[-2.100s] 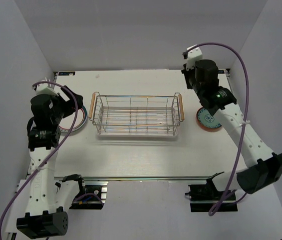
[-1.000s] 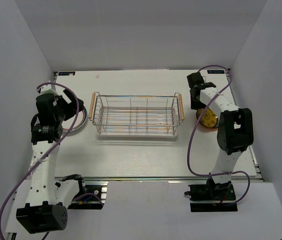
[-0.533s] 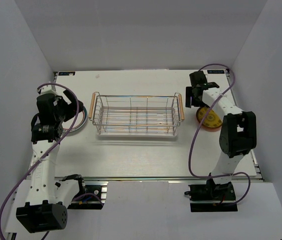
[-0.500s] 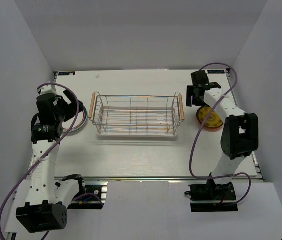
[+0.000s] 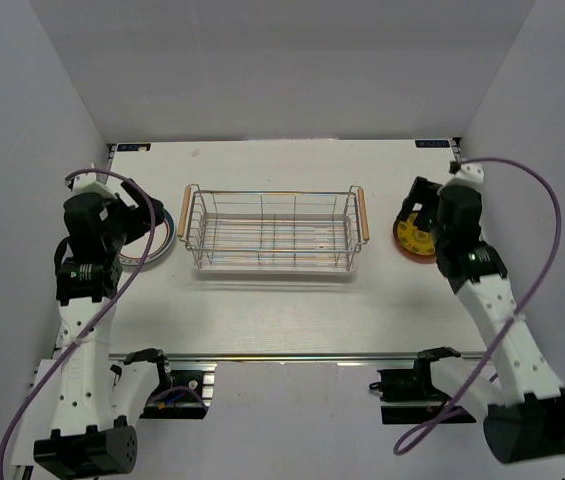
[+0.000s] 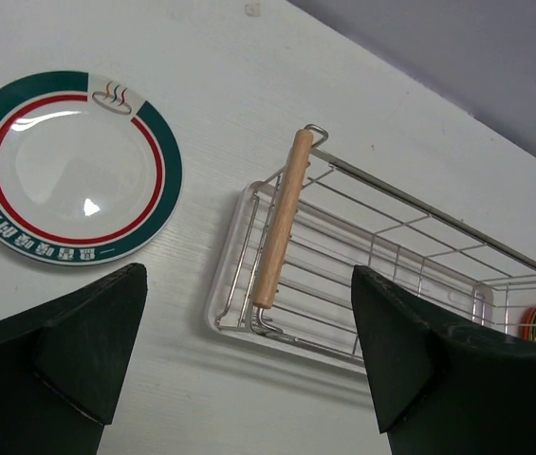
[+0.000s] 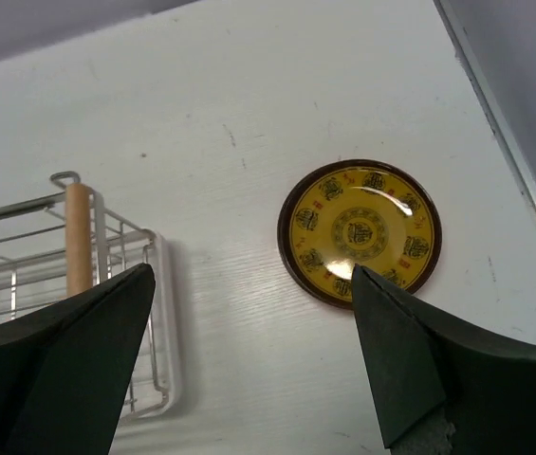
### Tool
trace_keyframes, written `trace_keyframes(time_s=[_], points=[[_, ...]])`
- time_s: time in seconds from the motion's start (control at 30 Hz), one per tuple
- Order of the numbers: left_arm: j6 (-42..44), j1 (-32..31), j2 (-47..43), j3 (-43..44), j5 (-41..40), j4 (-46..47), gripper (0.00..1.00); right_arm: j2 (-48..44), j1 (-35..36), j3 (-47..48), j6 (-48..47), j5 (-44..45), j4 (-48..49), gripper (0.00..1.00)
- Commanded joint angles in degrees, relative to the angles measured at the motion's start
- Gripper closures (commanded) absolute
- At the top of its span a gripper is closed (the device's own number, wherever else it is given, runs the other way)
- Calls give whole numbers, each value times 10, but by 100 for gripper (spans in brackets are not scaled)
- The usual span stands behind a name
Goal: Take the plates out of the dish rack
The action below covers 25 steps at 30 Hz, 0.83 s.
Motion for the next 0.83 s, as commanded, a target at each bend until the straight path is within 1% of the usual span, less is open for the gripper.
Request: trace_keyframes(time_s=[0.0, 0.1, 0.17, 0.3, 0.4, 0.63, 0.8], points=[[23, 3, -37, 16, 16, 5, 2, -93, -2, -81, 55, -31, 83, 11], [35, 3, -61, -9, 22, 22, 2, -144, 0, -114, 72, -39, 71, 11], [42, 3, -80, -20, 23, 32, 2, -159, 2, -121, 75, -29, 50, 11], [51, 3, -112, -55, 24, 48, 2, -156, 2, -127, 77, -29, 28, 11], [51, 9, -130, -68, 27, 55, 2, -150, 1, -132, 77, -36, 33, 11], [53, 9, -121, -64, 24, 48, 2, -143, 2, -143, 77, -36, 48, 11], [54, 9, -117, -62, 8, 43, 2, -142, 2, -154, 78, -41, 61, 11]])
